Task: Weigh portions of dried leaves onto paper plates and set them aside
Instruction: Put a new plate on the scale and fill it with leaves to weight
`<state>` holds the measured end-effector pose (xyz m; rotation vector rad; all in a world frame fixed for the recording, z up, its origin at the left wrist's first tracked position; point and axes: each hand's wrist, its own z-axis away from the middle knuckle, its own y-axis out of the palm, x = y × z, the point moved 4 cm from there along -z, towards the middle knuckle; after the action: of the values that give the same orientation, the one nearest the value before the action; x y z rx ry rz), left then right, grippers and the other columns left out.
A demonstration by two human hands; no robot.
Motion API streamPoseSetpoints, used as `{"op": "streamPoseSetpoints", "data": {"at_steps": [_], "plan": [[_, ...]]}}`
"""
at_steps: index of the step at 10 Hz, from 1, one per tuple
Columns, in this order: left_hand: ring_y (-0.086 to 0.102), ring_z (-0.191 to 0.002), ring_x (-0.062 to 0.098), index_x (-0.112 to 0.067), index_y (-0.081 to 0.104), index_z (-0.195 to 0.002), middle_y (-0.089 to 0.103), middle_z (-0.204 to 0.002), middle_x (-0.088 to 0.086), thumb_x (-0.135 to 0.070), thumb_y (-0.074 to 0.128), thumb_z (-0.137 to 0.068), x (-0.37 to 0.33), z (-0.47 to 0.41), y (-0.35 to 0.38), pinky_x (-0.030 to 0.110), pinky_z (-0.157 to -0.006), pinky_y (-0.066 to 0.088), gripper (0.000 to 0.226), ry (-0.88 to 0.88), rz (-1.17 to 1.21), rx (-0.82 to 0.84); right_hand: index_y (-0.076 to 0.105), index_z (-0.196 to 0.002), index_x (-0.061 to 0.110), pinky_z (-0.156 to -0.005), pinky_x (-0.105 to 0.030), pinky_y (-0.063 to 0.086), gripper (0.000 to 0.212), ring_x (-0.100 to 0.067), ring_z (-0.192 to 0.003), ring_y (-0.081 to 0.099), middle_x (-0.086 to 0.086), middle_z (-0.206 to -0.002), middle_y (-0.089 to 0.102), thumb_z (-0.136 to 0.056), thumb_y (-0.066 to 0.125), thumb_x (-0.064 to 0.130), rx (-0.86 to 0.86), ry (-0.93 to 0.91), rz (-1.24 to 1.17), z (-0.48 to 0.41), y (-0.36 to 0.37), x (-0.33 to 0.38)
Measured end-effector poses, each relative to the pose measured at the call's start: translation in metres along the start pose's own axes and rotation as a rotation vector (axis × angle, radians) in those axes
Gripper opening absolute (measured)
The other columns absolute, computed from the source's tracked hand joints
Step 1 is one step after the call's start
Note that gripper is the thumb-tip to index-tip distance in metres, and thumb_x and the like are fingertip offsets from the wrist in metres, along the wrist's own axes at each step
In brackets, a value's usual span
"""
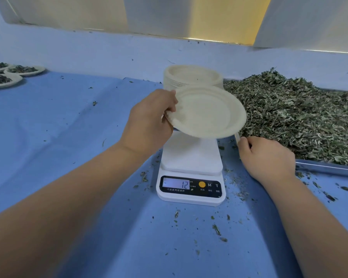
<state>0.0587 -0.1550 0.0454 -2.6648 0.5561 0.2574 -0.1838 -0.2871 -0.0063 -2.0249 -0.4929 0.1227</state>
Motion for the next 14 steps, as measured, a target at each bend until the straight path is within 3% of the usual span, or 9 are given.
{"op": "streamPoseSetpoints", "data": {"at_steps": [2,4,5,7,8,9,10,12,14], "plan": [[0.070,-0.105,0.025,0.001,0.069,-0.083,0.072,-0.110,0.010,0.022,0.068,-0.074,0.011,0.039,-0.005,0.043,-0.082,0.060,0.023,-0.032,-0.044,0.140,0.049,-0.060,0.016,-0.050,-0.024,0.025,0.052,-0.023,-0.046,0.045,-0.004,-0.052,0.049,-0.103,0.032,0.038,0.014,-0.006,0.036,0.000,0.000,0.000],[0.066,-0.117,0.023,-0.027,0.076,-0.109,0.061,-0.142,-0.004,0.005,0.068,-0.082,0.028,0.062,-0.001,0.042,-0.097,0.055,0.043,-0.337,0.022,0.320,0.049,-0.061,0.014,-0.051,-0.024,0.025,0.051,-0.024,-0.048,0.046,-0.005,-0.053,0.049,-0.102,0.032,0.037,0.023,0.012,0.041,0.000,0.000,0.001],[0.061,-0.110,-0.006,-0.034,0.061,-0.137,0.051,-0.140,-0.027,0.011,0.053,-0.088,0.041,0.068,-0.001,0.022,-0.101,0.050,0.067,-0.531,0.131,0.317,0.049,-0.062,0.013,-0.051,-0.024,0.027,0.051,-0.025,-0.048,0.045,-0.006,-0.053,0.049,-0.103,0.031,0.037,0.037,0.015,0.042,0.000,0.002,0.002],[0.068,-0.111,0.006,-0.027,0.061,-0.130,0.064,-0.133,-0.002,0.004,0.047,-0.093,0.052,0.075,-0.006,0.008,-0.092,0.046,0.050,-0.803,0.146,0.332,0.050,-0.061,0.015,-0.050,-0.023,0.033,0.055,-0.026,-0.046,0.049,-0.007,-0.051,0.051,-0.103,0.029,0.042,0.055,0.024,0.058,0.000,0.001,0.001],[0.065,-0.114,0.005,-0.031,0.065,-0.112,0.064,-0.130,-0.010,-0.010,0.046,-0.102,0.047,0.074,-0.002,0.032,-0.107,0.050,0.031,-1.041,0.456,0.186,0.050,-0.062,0.016,-0.052,-0.023,0.035,0.051,-0.026,-0.048,0.050,-0.006,-0.053,0.052,-0.103,0.030,0.040,0.045,0.031,0.050,0.002,-0.001,0.002],[0.057,-0.126,0.007,-0.036,0.064,-0.115,0.061,-0.136,-0.012,-0.029,0.043,-0.107,0.038,0.074,0.005,0.039,-0.115,0.043,0.023,-1.105,0.557,0.199,0.049,-0.067,0.016,-0.053,-0.025,0.035,0.046,-0.025,-0.052,0.050,-0.006,-0.057,0.054,-0.103,0.031,0.039,0.050,0.036,0.039,0.002,-0.002,0.002],[0.048,-0.136,0.007,-0.031,0.056,-0.139,0.053,-0.146,-0.015,-0.040,0.039,-0.107,0.031,0.075,0.009,0.036,-0.120,0.033,0.038,-1.104,0.541,0.241,0.050,-0.071,0.017,-0.054,-0.026,0.036,0.040,-0.026,-0.054,0.051,-0.006,-0.059,0.055,-0.102,0.032,0.037,0.059,0.037,0.010,0.002,-0.003,0.003],[0.036,-0.098,-0.036,-0.037,0.045,-0.150,0.041,-0.114,-0.043,-0.051,0.034,-0.108,0.019,0.076,0.011,0.004,-0.085,0.023,0.046,-1.012,0.472,0.350,0.051,-0.073,0.017,-0.056,-0.027,0.041,0.039,-0.026,-0.055,0.051,-0.006,-0.060,0.055,-0.101,0.031,0.035,0.067,0.025,-0.007,0.004,-0.005,0.003],[0.032,-0.081,-0.047,-0.043,0.051,-0.140,0.046,-0.097,-0.054,-0.051,0.034,-0.108,0.018,0.074,0.011,0.001,-0.076,0.026,0.037,-0.991,0.463,0.351,0.055,-0.080,0.015,-0.058,-0.030,0.044,0.038,-0.028,-0.057,0.052,-0.007,-0.063,0.056,-0.103,0.032,0.036,0.061,0.011,-0.011,0.006,-0.005,0.004]]}}
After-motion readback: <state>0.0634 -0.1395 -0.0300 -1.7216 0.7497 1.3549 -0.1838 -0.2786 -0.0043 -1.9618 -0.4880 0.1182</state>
